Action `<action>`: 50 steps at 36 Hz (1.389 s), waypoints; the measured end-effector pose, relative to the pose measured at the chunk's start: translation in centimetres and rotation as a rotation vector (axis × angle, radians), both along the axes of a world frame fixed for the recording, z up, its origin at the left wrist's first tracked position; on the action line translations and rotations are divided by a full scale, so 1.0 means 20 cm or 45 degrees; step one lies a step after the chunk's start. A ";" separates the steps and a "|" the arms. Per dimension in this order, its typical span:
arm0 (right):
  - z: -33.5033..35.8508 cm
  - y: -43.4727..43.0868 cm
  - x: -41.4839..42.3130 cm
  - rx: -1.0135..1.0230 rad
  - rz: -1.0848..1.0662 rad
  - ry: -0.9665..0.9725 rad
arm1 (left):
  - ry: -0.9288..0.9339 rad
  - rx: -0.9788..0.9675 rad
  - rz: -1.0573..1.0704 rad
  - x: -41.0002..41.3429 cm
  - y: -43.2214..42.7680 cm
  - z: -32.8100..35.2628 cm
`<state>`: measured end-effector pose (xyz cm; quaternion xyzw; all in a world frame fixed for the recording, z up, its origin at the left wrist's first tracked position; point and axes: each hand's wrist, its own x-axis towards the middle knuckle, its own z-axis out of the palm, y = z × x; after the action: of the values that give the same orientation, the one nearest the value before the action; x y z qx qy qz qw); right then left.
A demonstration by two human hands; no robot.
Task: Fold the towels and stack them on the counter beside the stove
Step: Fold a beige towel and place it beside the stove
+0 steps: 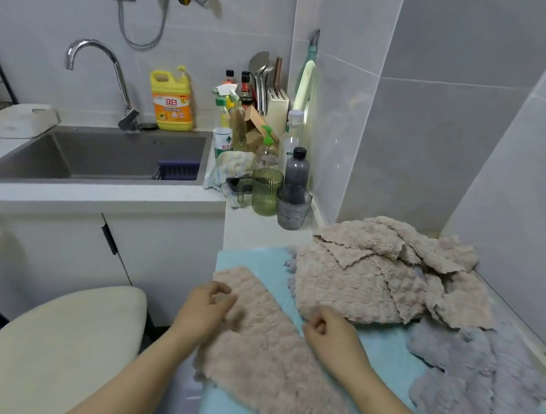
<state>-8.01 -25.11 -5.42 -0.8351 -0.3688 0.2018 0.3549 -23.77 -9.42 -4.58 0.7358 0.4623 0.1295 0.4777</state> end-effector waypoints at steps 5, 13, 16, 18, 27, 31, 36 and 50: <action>0.02 0.06 -0.16 -0.059 0.445 -0.112 | 0.046 -0.061 0.221 0.05 -0.01 -0.06; -0.06 0.11 -0.25 -0.211 0.815 -0.278 | -0.165 -0.264 0.296 0.06 0.01 -0.03; -0.04 0.15 -0.23 -0.078 0.684 0.009 | -0.274 -0.345 0.309 0.05 0.03 0.01; -0.01 0.16 -0.22 -0.034 0.554 0.223 | -0.317 -0.369 0.316 0.05 0.03 0.02; 0.10 0.16 -0.11 0.323 0.026 0.446 | -0.310 -0.418 0.401 0.02 0.02 -0.04; 0.14 0.15 -0.01 0.563 -0.297 0.391 | -0.189 -0.288 0.313 0.02 0.00 -0.07; 0.13 0.12 0.14 0.659 -0.815 0.495 | -0.108 -0.113 0.147 0.02 -0.03 -0.09; 0.05 -0.05 -0.13 0.079 0.347 -0.636 | 0.410 0.658 -0.510 0.00 -0.12 -0.13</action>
<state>-10.69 -26.06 -4.49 -0.7904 -0.5596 0.0245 0.2479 -23.77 -11.76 -7.12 0.9191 0.3302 0.0282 0.2129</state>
